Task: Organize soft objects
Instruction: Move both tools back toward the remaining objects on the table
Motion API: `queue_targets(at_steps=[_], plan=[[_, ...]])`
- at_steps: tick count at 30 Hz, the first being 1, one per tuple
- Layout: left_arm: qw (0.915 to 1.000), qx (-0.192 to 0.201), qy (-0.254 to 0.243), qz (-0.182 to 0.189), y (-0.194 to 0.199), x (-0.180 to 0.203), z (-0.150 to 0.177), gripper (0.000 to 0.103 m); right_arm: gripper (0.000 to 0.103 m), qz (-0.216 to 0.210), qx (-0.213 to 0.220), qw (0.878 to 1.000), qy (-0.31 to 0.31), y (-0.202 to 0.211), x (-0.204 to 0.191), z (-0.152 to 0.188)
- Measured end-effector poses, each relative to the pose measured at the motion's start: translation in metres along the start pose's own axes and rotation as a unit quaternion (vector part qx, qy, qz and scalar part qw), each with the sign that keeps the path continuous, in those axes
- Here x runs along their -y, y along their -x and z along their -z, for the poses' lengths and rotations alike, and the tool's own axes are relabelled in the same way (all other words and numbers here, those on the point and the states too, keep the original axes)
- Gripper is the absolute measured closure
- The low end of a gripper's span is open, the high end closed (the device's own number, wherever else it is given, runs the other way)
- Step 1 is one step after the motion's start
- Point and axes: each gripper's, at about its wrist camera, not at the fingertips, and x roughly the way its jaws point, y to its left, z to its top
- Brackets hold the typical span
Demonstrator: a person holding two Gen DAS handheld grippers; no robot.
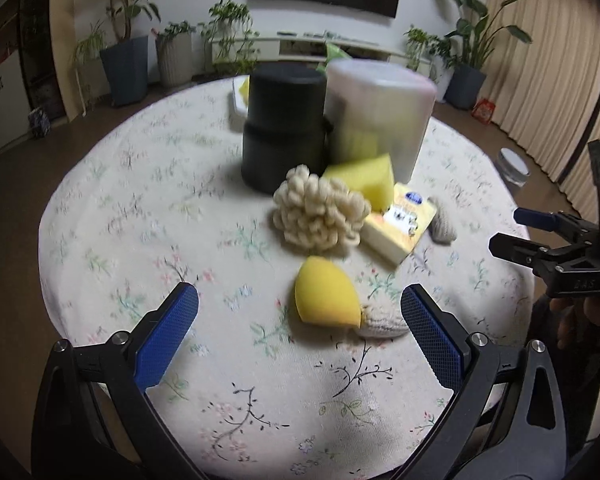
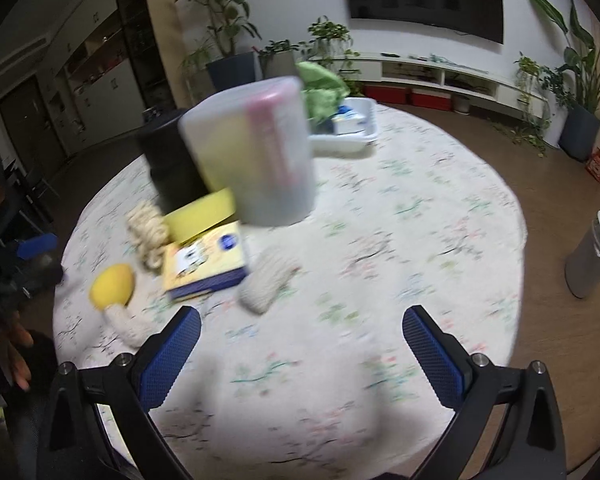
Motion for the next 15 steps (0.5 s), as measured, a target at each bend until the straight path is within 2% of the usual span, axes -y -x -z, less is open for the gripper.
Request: queue_targets(at_steps=[7,15], plan=[[0.9992,-0.025,0.002,-0.030,-0.022,0.003,-0.004,0.000,0.000,0.025,-0.013,1.000,0.007,-0.021,-0.009,-0.007],[0.9989,-0.036,0.008,-0.028,-0.034,-0.001,-0.006,0.000,0.000,0.039,-0.034,0.998,0.020,-0.047,-0.017,-0.008]])
